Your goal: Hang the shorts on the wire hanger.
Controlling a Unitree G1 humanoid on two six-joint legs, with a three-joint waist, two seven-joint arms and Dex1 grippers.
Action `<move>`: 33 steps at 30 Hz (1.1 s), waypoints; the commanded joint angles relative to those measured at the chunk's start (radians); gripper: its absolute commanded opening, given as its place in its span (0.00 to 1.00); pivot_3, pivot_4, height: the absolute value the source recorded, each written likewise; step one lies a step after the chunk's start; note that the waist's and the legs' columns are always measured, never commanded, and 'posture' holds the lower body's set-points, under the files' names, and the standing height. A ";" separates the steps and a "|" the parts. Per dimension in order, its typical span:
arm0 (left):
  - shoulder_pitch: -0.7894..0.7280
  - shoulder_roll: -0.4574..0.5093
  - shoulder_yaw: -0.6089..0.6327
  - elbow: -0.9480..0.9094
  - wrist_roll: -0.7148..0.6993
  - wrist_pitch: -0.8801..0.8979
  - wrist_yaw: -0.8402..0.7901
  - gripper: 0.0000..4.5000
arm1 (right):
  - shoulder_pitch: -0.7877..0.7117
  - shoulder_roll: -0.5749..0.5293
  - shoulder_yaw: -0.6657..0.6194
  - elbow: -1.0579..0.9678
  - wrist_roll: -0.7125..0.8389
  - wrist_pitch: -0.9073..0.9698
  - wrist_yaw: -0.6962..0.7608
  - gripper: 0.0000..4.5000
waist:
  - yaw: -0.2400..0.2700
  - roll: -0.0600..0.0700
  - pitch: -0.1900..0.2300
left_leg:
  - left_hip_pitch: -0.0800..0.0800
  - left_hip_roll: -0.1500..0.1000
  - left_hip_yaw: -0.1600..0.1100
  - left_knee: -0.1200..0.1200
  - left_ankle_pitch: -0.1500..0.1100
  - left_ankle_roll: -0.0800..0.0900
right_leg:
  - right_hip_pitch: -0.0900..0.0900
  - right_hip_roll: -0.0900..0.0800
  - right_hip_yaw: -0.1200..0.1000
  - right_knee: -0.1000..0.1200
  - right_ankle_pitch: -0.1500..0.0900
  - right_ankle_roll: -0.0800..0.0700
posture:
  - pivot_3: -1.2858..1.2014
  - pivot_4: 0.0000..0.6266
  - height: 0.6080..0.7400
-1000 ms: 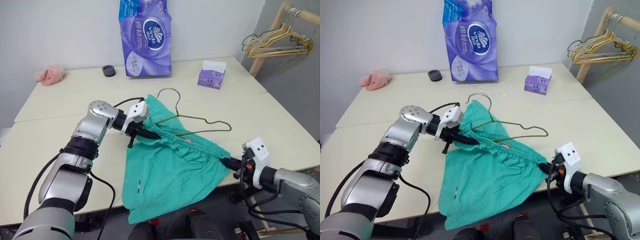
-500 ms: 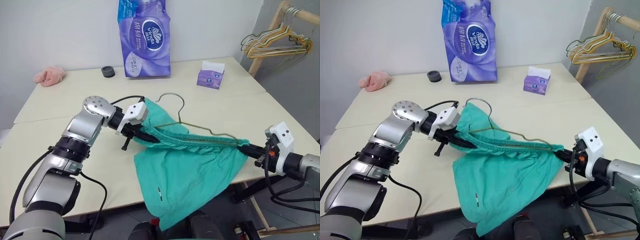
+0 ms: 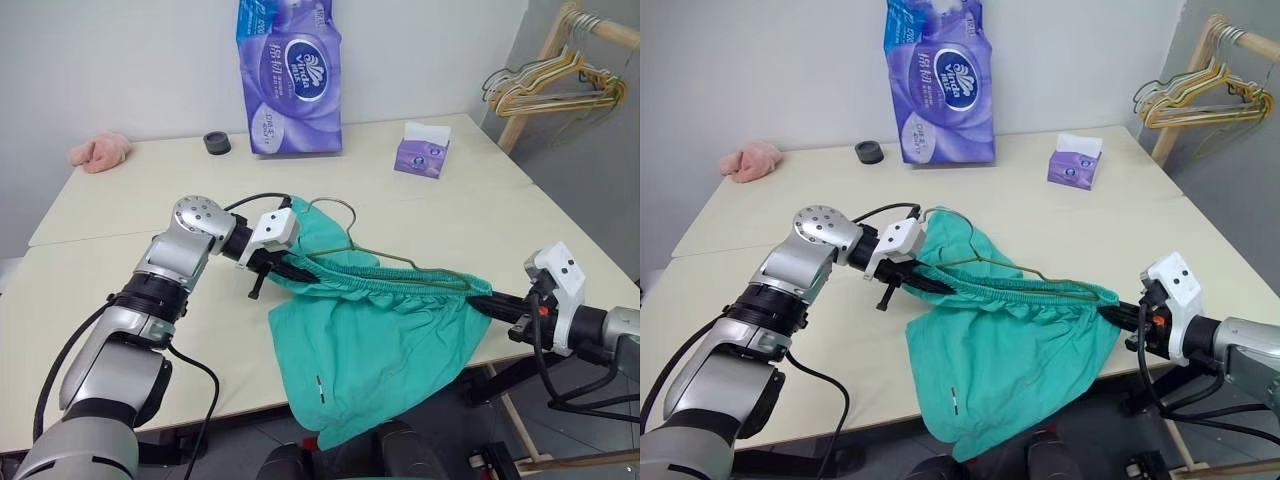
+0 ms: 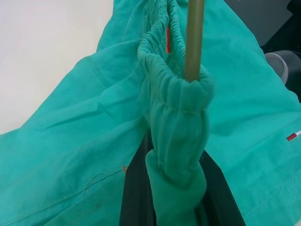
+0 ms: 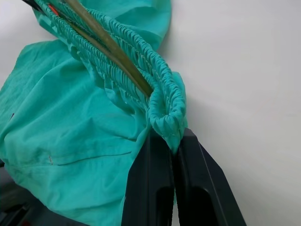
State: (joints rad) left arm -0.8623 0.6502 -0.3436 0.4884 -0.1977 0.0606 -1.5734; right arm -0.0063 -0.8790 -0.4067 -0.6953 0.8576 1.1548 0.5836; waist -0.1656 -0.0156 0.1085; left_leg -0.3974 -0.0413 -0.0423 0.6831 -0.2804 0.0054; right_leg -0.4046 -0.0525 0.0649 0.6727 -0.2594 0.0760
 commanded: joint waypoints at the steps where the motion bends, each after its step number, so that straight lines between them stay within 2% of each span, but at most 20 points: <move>1: -0.036 -0.010 0.060 0.009 -0.017 0.052 0.015 0.00 | 0.025 -0.026 -0.015 -0.047 0.017 -0.008 0.009 0.01 | 0.000 0.000 0.000 | 0.000 0.000 0.000 0.000 0.000 0.000 | 0.000 0.000 0.000 0.000 0.000 0.000 | 0.42 0.12 1.00; 12: -0.012 0.001 0.073 -0.037 -0.034 0.134 -0.041 0.00 | 0.055 -0.046 0.048 -0.041 -0.064 -0.093 0.010 0.01 | 0.000 0.000 0.000 | 0.000 0.000 0.000 0.000 0.000 0.000 | 0.000 0.000 0.000 0.000 0.000 0.000 | 0.42 0.12 1.00; 22: -0.003 0.033 0.049 -0.083 -0.085 0.129 -0.041 0.00 | 0.044 -0.003 -0.038 0.049 0.036 -0.070 0.011 0.01 | 0.000 0.000 0.000 | 0.000 0.000 0.000 0.000 0.000 0.000 | 0.000 0.000 0.000 0.000 0.000 0.000 | 0.42 0.12 1.00; 33: 0.016 0.099 -0.023 -0.106 -0.119 0.083 -0.041 0.00 | 0.054 -0.047 -0.075 0.048 0.091 -0.058 0.016 0.01 | 0.001 0.000 0.000 | 0.000 0.000 0.000 0.000 0.000 0.000 | 0.000 0.000 0.000 0.000 0.000 0.000 | 0.42 0.12 1.00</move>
State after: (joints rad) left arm -0.8440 0.7172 -0.3652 0.3947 -0.3026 0.1493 -1.6082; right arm 0.0520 -0.9031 -0.4308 -0.6312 0.9427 1.0995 0.6029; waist -0.1651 -0.0157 0.1084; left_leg -0.3973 -0.0412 -0.0420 0.6832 -0.2803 0.0055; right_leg -0.4046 -0.0527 0.0652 0.6727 -0.2595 0.0762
